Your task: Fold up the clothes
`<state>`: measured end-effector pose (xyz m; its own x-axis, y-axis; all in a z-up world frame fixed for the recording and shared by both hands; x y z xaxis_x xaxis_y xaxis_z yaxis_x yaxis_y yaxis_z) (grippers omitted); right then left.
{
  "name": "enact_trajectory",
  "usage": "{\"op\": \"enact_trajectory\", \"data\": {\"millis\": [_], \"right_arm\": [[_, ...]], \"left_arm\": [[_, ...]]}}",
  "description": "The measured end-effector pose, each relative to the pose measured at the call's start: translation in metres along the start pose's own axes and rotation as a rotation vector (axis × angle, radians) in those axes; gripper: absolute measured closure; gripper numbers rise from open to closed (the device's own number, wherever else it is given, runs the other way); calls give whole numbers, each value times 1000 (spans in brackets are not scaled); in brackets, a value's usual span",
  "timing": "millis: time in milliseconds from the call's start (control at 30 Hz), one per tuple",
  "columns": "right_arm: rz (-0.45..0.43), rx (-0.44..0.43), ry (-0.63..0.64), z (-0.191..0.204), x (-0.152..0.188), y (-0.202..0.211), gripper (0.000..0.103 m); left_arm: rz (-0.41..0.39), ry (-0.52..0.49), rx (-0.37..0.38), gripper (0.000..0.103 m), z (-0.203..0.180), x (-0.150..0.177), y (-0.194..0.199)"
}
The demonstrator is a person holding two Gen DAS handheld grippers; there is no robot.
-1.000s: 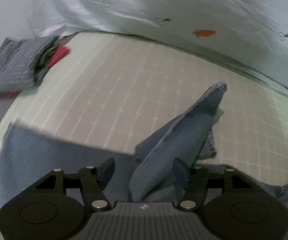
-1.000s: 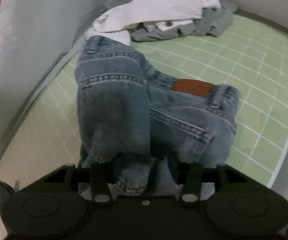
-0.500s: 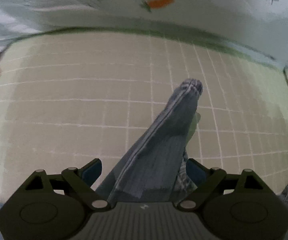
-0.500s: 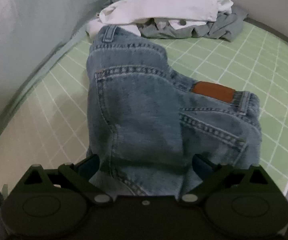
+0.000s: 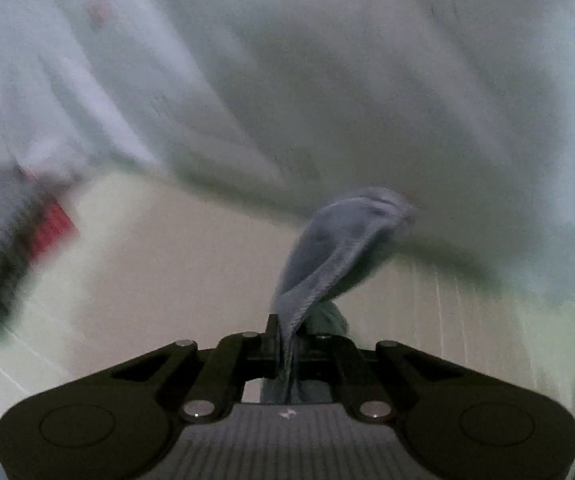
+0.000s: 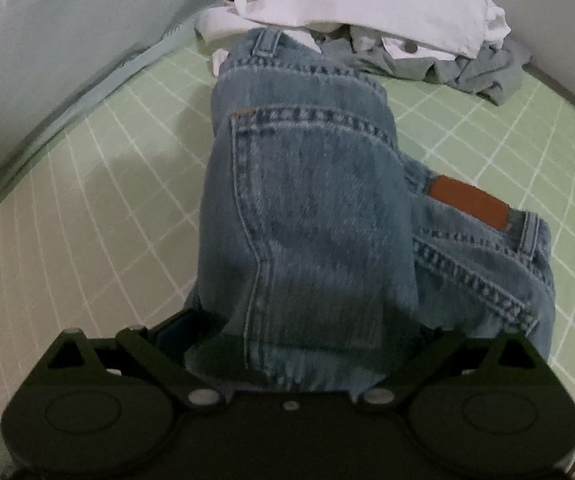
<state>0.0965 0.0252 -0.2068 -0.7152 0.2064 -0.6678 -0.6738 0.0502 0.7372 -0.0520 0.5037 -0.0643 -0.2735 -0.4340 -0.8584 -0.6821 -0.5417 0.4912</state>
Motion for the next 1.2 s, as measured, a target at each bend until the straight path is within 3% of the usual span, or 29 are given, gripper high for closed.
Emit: {"op": "enact_trajectory", "data": {"millis": [67,200,300,333,433,533,700,967,1100,1200], "right_arm": [[-20,-3,7,1,-2,4,3],[-46,-13,13,0,-4,10,3],[-48,-14,7,-1,-2,14,3],[-44,-15,0,-2,-1,15,3],[-33,-30,-27,-1,2,18,3],[-32,-45,-52,-1,4,23,3],[-53,-107,-263,-20,4,34,3],[-124,-200,-601,-61,-3,47,3],[-57,-214,-858,-91,20,33,3],[17,-292,-1064,-104,43,17,4]], "left_arm": [[-114,38,-47,98,21,-28,22],[-279,40,-137,97,54,-45,56],[-190,34,-275,89,80,-26,51],[-123,61,-318,89,91,-14,47],[17,144,-363,85,115,23,44],[106,173,-386,72,121,50,46],[182,202,-339,62,116,71,45],[260,129,-142,53,43,90,22],[315,97,-106,47,21,107,12],[359,63,-114,46,13,121,6]]}}
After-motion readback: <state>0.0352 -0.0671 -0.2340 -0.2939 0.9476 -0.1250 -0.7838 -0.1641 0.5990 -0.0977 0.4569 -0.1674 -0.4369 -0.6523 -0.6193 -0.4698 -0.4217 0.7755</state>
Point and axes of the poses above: each gripper's, at about its wrist camera, not at the fingertips, and y roughly against the way its jaws point, z to its left, x to its underside, the point moved 3 cm from there along -y, roughly the way its jaws point, and after that the axes turned 14 degrees about -z, right-handed, at the moved point
